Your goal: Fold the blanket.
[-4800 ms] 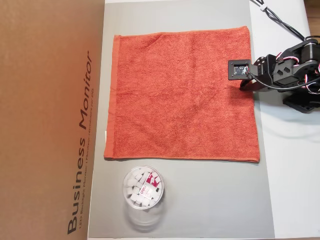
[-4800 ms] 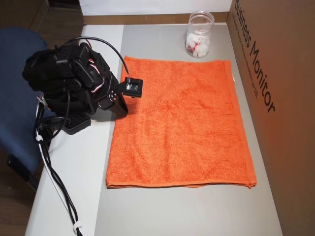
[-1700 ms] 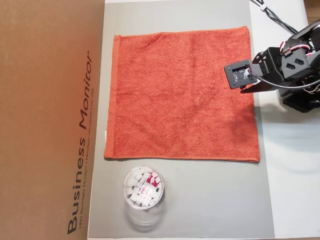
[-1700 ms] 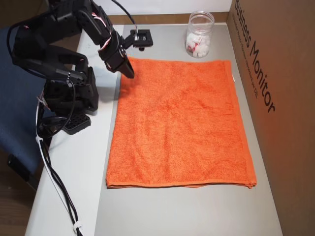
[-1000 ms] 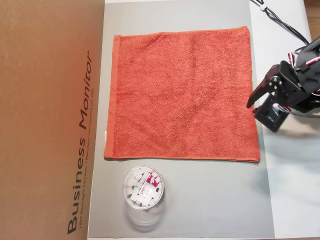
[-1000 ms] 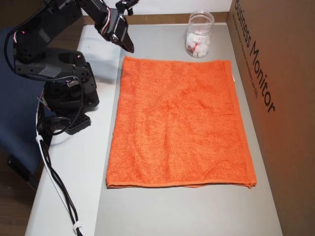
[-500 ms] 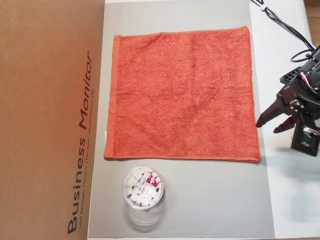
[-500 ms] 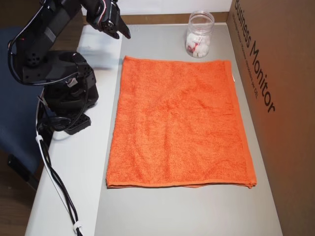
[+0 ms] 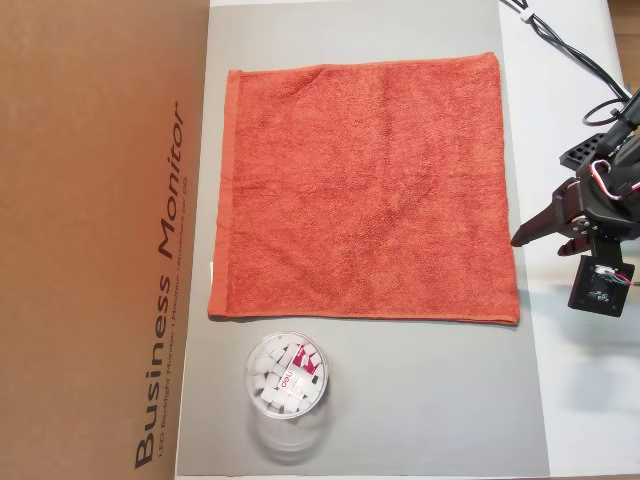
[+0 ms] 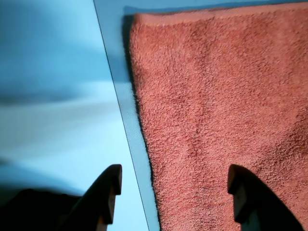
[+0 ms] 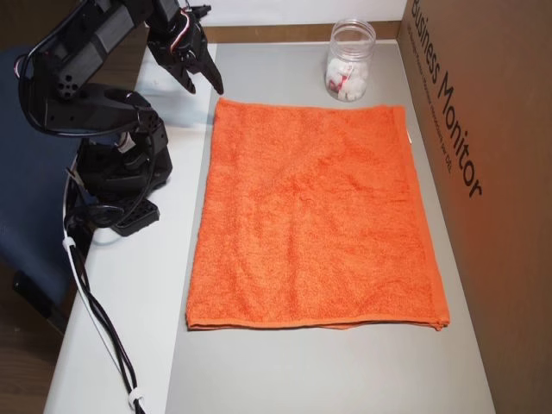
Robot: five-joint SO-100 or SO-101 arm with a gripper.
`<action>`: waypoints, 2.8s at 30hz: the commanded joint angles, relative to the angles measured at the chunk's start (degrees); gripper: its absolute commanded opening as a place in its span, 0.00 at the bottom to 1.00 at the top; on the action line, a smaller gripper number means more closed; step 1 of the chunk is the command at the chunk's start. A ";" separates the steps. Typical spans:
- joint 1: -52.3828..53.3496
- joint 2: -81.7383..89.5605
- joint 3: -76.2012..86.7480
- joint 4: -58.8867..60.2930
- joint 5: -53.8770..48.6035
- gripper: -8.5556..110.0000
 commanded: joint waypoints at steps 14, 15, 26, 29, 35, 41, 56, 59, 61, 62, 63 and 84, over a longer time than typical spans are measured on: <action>-3.52 -1.67 5.71 -12.57 9.67 0.26; -4.22 -1.67 6.24 -13.36 10.81 0.26; -8.44 -1.76 13.36 -22.06 13.71 0.26; -8.35 -3.87 14.50 -24.61 13.71 0.26; -7.47 -11.87 12.83 -31.46 13.71 0.26; -7.47 -16.96 12.22 -37.27 13.71 0.26; -7.21 -27.86 12.22 -49.83 13.71 0.26; -7.21 -29.09 12.57 -51.24 13.71 0.26; -7.21 -29.71 12.57 -51.33 13.71 0.26; -7.21 -29.88 12.57 -51.33 13.71 0.26; -7.21 -30.06 12.48 -51.33 13.71 0.25; -7.29 -30.67 13.18 -51.24 13.71 0.11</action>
